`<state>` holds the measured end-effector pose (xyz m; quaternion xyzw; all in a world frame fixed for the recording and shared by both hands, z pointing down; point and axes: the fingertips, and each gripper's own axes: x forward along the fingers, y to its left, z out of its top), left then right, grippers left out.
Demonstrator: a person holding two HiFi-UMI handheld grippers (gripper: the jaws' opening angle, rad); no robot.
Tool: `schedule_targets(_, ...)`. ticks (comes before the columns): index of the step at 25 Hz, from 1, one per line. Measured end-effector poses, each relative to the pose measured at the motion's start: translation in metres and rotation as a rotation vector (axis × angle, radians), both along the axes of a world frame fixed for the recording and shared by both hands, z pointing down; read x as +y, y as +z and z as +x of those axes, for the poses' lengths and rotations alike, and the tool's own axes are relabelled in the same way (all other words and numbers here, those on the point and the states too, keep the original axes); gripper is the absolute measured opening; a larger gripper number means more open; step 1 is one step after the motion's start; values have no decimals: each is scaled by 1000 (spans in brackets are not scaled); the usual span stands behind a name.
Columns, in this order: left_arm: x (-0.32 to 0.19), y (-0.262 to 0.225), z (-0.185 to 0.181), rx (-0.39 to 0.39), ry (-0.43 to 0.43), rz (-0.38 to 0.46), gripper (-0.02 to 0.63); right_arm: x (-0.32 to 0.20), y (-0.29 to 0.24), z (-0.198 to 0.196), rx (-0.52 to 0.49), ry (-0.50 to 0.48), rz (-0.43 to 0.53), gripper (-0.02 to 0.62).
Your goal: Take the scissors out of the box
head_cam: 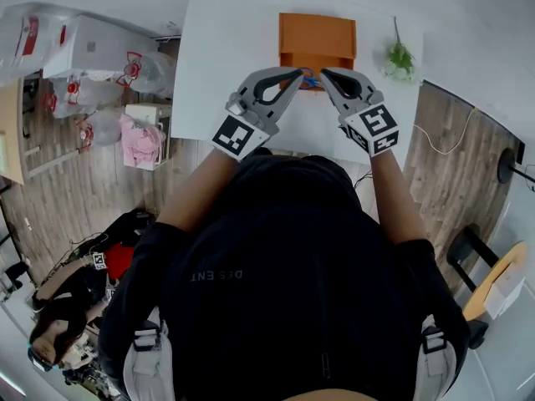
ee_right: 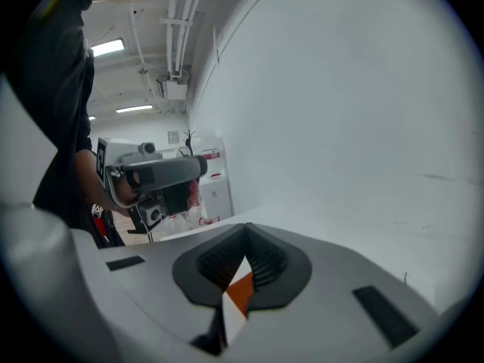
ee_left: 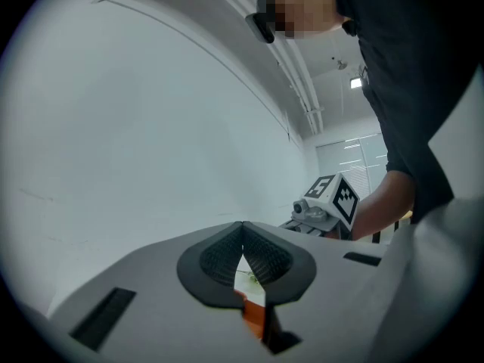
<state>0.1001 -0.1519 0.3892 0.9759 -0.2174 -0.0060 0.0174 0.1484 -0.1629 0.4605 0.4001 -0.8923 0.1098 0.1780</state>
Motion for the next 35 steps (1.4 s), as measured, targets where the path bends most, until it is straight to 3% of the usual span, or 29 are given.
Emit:
schedule_targets(8, -13, 12, -5, 4, -139, -20, 20, -13, 88, -2, 204, -181, -151, 12)
schedule_targets(16, -16, 24, -10, 8, -218, -28, 20, -19, 170, 1, 423, -321, -253, 25)
schedule_targets(26, -23, 38, -10, -3, -276, -19, 20, -22, 237, -1, 531, -418, -398, 75)
schedule_targets(35, -28, 50, -16, 0, -293, -43, 20, -31, 267, -2, 610, -435, -507, 114)
